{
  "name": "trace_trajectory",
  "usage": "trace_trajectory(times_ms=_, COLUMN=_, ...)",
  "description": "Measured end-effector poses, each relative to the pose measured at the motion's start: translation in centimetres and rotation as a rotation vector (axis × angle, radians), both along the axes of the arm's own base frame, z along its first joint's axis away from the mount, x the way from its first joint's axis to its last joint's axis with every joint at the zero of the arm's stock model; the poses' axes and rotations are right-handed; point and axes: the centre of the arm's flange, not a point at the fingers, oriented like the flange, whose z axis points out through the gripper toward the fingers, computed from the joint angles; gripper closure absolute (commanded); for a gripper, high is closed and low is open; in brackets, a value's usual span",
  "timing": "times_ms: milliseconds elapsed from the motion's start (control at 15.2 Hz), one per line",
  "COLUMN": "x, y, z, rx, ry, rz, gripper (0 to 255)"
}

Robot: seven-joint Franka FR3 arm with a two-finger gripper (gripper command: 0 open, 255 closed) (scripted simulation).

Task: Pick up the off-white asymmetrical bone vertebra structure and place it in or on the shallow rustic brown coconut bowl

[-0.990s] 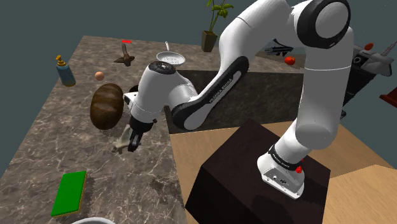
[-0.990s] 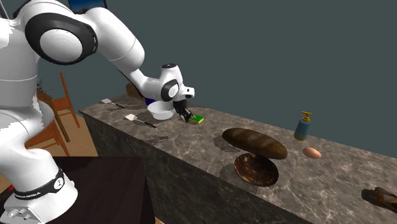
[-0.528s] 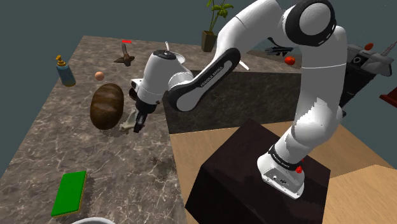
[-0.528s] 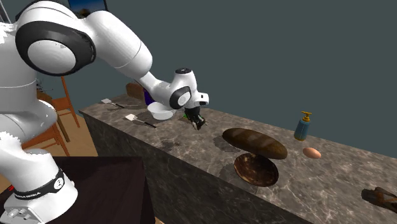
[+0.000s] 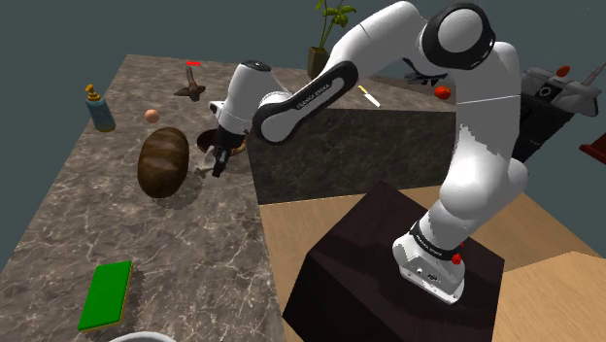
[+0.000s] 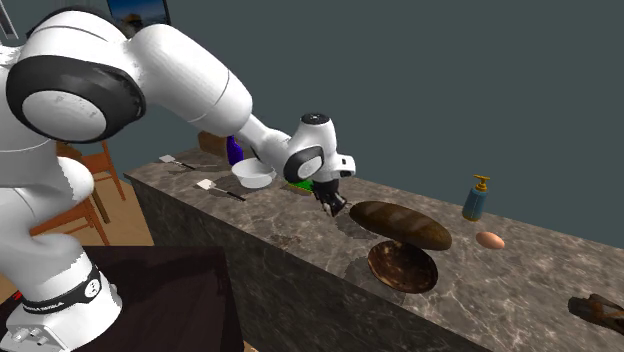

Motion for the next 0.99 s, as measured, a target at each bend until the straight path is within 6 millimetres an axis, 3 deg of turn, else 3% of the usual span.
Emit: trace_trajectory(times_ms=990, x=14.2, y=-13.9, z=-0.3, rx=0.000, ry=-0.001, rz=0.001, gripper=255)
